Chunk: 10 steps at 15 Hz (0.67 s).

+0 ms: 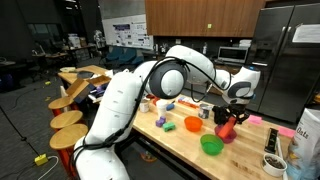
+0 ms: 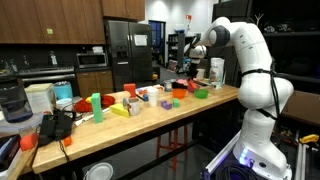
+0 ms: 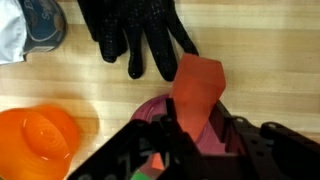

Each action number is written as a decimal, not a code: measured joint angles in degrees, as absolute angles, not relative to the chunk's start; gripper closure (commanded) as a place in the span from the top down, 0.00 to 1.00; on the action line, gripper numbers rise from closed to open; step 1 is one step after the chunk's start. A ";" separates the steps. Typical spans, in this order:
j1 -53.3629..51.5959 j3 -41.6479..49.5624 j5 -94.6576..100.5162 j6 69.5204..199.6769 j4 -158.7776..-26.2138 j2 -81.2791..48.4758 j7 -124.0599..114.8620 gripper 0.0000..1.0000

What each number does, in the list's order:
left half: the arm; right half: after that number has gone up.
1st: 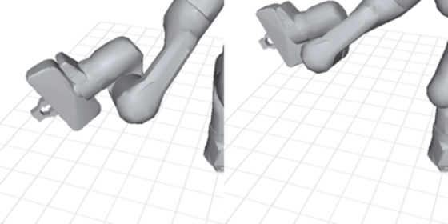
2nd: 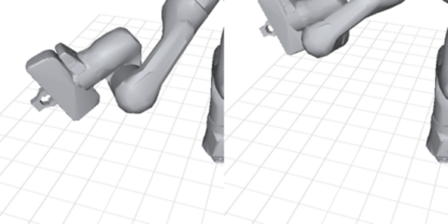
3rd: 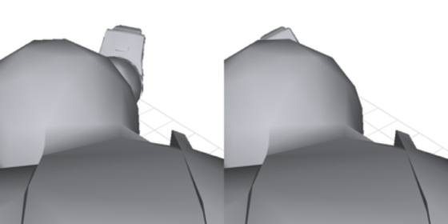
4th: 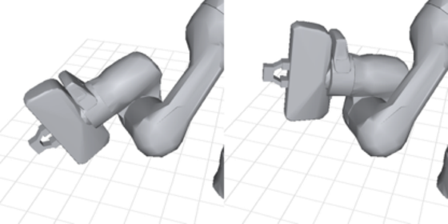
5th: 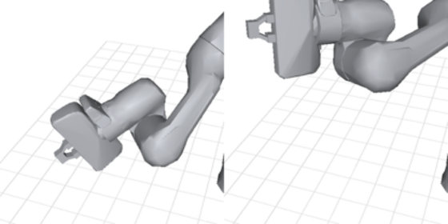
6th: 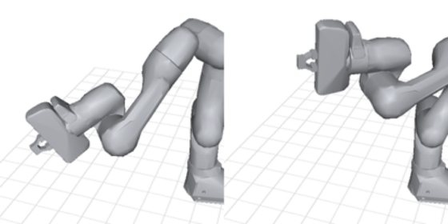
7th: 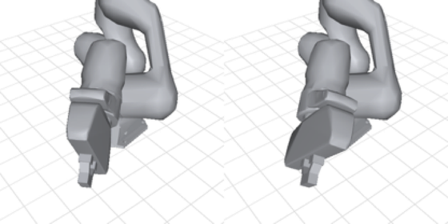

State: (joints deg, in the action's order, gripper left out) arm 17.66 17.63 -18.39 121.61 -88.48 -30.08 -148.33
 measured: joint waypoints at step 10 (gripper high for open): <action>18.44 20.49 -15.49 129.44 -83.54 -28.21 -143.10 0.13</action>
